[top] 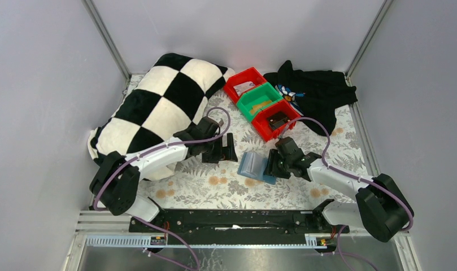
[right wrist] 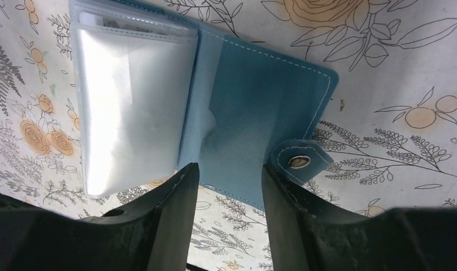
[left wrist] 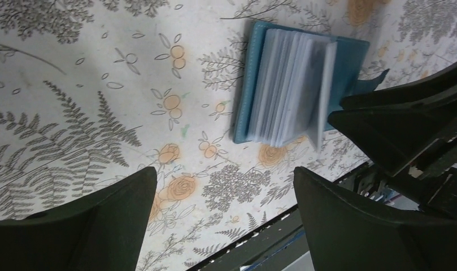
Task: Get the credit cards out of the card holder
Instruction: Remove the credit card from the card holder.
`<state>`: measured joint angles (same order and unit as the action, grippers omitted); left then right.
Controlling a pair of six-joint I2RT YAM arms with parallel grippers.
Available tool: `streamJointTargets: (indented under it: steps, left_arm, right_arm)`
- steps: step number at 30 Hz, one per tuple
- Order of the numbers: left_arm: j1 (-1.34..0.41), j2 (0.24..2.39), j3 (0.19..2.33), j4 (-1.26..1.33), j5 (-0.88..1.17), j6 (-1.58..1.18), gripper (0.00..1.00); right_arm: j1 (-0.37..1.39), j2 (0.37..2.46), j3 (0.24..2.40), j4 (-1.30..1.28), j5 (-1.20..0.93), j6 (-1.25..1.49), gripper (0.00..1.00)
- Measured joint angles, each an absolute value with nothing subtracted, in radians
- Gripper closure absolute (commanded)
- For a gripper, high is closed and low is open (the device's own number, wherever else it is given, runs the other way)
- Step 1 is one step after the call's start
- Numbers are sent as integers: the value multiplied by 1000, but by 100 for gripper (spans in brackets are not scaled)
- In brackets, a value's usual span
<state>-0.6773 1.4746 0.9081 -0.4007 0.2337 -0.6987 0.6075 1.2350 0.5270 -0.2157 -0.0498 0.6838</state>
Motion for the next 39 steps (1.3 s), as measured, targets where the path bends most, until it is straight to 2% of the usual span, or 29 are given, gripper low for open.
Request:
streamJointTargets:
  steps: [5,8,23,28,39]
  left_arm:
    - [-692,1497,908,-345,249,-707,20]
    - [-698,1551,908,-304,261,-716,25]
    - [-795,1740,1056,-192,331,-737,24]
    - [-809,1777,1081,-199,325,-738,17]
    - [-834,1810,1123,-226,297,-736,20]
  right_arm:
    - [593,1234,521,-207,-50,694,52]
    - [558,1234,505,-179,-61,709,54]
    - [484,1225,468,-117,-123,738,55]
    - [481,1224,464,-112,-126,739,54]
    - [477,1221,459,-107,-133,739,54]
